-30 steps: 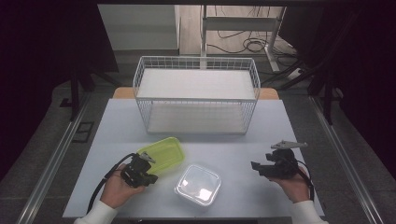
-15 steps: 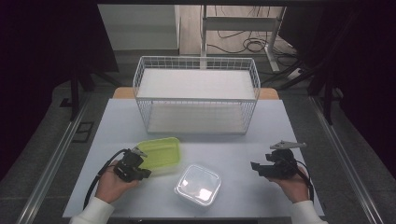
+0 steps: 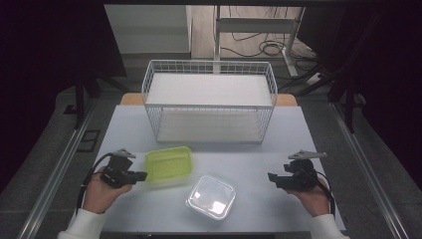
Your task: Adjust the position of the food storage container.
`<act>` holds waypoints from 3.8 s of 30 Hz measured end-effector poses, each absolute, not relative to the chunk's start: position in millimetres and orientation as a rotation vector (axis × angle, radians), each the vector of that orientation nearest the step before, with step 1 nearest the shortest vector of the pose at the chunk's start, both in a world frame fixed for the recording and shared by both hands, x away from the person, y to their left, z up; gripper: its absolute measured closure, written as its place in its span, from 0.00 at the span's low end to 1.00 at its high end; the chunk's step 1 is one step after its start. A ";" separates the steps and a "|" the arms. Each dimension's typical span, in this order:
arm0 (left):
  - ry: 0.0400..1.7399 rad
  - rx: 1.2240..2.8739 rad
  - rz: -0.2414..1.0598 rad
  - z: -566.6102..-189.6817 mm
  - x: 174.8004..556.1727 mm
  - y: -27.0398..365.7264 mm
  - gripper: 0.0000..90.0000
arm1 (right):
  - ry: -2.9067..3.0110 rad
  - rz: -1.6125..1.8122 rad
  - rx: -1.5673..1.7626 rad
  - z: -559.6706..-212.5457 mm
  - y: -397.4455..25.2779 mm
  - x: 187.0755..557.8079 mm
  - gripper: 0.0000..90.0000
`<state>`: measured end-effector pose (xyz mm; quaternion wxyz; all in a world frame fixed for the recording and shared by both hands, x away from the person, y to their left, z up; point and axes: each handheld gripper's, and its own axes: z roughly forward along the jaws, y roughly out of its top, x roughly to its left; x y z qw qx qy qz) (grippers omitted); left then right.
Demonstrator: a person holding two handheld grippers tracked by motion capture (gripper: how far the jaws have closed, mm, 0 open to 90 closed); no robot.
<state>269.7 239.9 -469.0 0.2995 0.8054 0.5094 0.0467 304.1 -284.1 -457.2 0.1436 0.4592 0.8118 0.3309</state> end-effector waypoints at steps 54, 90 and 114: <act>1.462 2.094 0.122 -494.7 307.2 237.1 1.00 | 2.328 0.944 1.327 -459.0 -280.6 305.1 0.30; 1.324 2.160 0.084 -495.8 340.0 138.6 1.00 | 2.346 0.984 1.336 -460.3 -278.9 304.5 0.30; 1.295 2.105 0.138 -487.6 348.2 142.4 0.92 | 2.337 1.006 1.350 -458.5 -280.1 303.8 0.30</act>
